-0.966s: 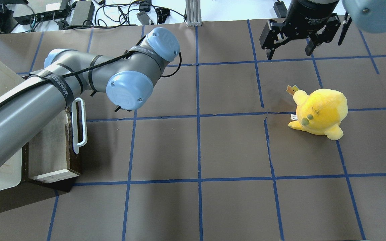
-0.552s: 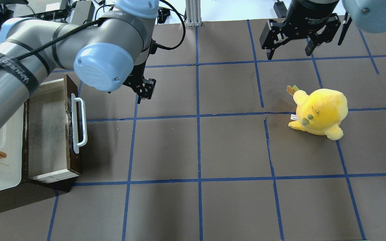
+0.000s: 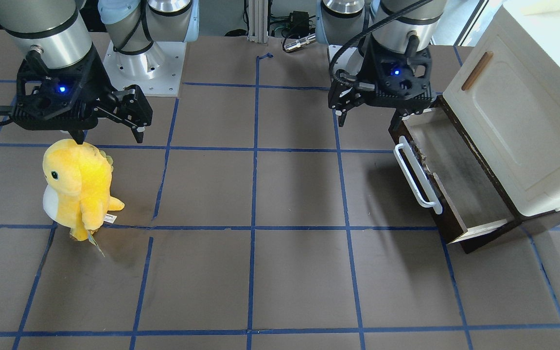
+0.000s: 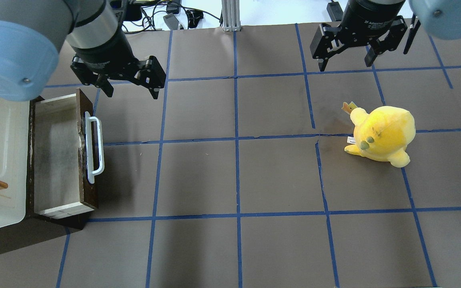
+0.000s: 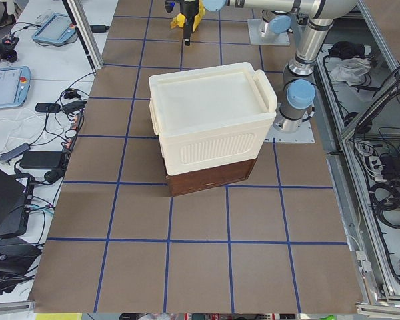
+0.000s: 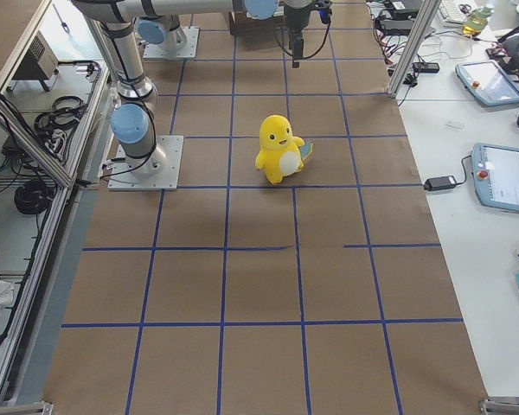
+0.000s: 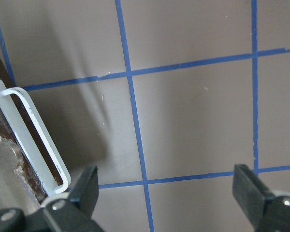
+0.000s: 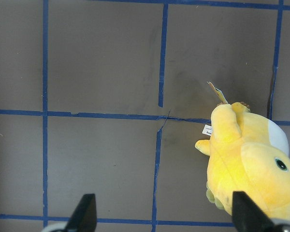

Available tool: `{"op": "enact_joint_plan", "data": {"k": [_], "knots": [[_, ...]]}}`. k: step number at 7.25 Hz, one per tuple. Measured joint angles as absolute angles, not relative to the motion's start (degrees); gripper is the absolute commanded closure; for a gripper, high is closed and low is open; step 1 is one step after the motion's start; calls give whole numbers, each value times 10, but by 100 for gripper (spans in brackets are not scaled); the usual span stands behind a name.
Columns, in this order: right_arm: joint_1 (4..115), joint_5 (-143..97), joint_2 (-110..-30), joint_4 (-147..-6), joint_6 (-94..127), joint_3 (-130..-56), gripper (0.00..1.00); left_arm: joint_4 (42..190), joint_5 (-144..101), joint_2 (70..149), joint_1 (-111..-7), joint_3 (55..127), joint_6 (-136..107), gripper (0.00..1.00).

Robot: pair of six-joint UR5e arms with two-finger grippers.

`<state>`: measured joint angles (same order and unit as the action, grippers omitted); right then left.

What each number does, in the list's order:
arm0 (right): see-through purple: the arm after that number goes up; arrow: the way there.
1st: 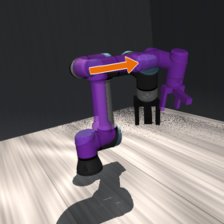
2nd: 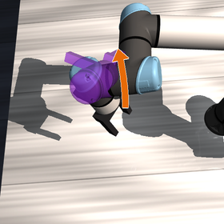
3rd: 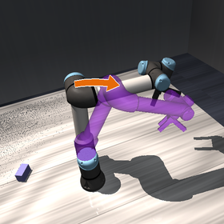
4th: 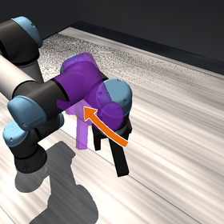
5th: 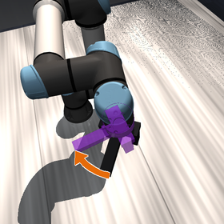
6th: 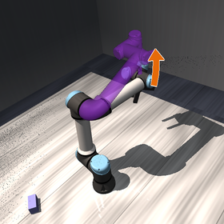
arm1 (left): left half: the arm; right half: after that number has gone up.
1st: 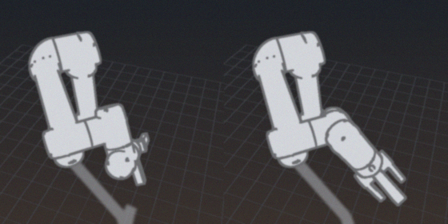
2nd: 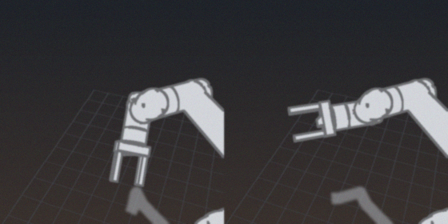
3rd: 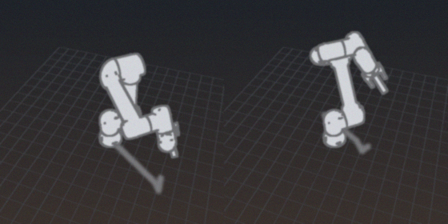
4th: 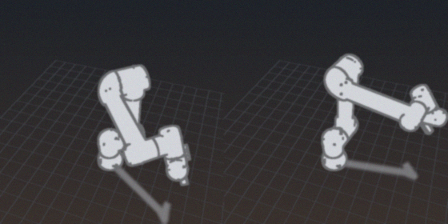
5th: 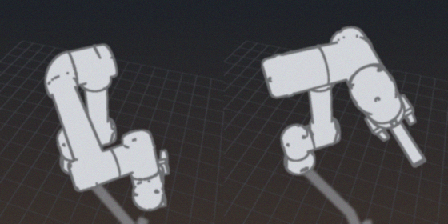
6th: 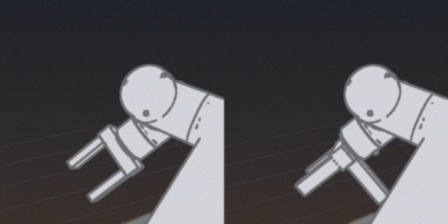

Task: Pull drawer sideways

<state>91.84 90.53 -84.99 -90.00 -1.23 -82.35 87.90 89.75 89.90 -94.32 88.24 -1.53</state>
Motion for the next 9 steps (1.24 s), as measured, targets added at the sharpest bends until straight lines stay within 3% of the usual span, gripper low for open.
{"op": "enact_joint_plan", "data": {"k": [9], "knots": [[918, 905, -850, -900, -12, -824, 0, 877, 923, 873, -896, 907, 19, 0]]}}
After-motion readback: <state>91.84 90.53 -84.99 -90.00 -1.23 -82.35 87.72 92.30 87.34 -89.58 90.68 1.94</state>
